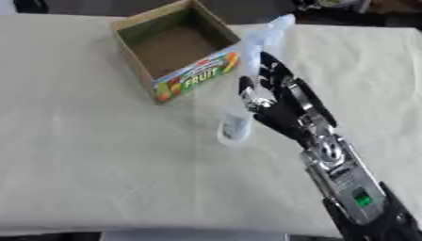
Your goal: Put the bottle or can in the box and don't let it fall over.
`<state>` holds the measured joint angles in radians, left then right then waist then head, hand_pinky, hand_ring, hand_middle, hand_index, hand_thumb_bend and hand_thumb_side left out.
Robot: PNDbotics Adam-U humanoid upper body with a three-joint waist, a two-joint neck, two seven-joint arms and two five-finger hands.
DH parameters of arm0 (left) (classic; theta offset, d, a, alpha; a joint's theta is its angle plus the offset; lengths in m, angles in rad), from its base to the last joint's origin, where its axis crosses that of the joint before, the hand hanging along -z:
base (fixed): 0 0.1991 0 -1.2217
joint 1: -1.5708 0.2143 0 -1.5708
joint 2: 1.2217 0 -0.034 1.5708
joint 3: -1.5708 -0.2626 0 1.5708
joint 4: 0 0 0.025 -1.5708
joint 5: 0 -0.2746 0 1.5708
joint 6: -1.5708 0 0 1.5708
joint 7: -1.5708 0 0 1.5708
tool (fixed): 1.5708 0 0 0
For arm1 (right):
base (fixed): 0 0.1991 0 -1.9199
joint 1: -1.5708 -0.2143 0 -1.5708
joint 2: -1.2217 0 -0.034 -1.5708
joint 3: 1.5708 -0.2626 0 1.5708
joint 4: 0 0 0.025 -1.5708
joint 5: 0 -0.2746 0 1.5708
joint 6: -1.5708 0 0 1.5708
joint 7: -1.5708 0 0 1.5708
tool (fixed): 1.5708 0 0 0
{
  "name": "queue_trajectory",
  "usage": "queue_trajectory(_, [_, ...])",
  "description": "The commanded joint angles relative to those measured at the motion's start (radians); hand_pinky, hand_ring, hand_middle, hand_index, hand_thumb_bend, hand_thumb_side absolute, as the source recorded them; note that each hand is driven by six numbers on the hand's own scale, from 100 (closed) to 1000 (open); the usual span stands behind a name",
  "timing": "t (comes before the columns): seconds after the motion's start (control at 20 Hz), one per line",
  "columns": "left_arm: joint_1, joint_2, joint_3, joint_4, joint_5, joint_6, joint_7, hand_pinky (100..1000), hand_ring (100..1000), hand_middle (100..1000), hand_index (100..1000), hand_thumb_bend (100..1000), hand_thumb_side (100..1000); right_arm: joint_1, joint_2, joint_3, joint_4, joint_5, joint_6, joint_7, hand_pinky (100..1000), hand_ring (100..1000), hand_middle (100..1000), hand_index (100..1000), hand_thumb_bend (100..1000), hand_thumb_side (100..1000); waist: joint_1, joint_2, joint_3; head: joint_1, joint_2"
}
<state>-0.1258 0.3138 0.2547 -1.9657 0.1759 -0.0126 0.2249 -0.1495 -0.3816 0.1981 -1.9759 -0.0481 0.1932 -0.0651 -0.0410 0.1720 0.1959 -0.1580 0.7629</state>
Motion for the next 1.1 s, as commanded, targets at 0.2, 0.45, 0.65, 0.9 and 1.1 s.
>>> queue_trajectory(0.2, [-0.009,0.010,-0.002,-0.009,0.000,0.000,-0.006,1000,638,717,738,521,346,-0.021,0.001,0.003,-0.024,0.003,0.036,-0.008,1000,1000,1000,1000,100,486,0.001,-0.005,0.005,-0.005,-0.001])
queue_trajectory(0.45, [-0.011,0.009,-0.002,-0.010,0.001,0.000,-0.006,1000,639,718,738,520,347,-0.037,0.003,0.005,-0.024,0.000,0.057,-0.020,1000,1000,1000,1000,100,486,0.000,-0.004,0.009,-0.008,-0.004])
queue_trajectory(0.65, [-0.012,0.009,-0.002,-0.010,0.001,0.000,-0.007,1000,640,718,738,518,347,-0.044,0.000,0.007,-0.024,-0.002,0.065,-0.021,1000,1000,1000,1000,100,487,-0.001,-0.003,0.011,-0.009,-0.007])
queue_trajectory(0.9, [-0.014,0.009,-0.003,-0.010,0.001,0.000,-0.008,1000,640,718,738,517,347,-0.047,-0.001,0.010,-0.024,-0.001,0.086,-0.023,1000,1000,1000,1000,100,488,-0.002,-0.001,0.013,-0.010,-0.009])
queue_trajectory(1.1, [-0.013,0.008,-0.003,-0.010,0.001,0.000,-0.008,1000,640,718,737,516,348,-0.052,-0.001,0.014,-0.024,0.002,0.101,-0.019,1000,1000,1000,1000,100,490,-0.001,0.001,0.013,-0.012,-0.009])
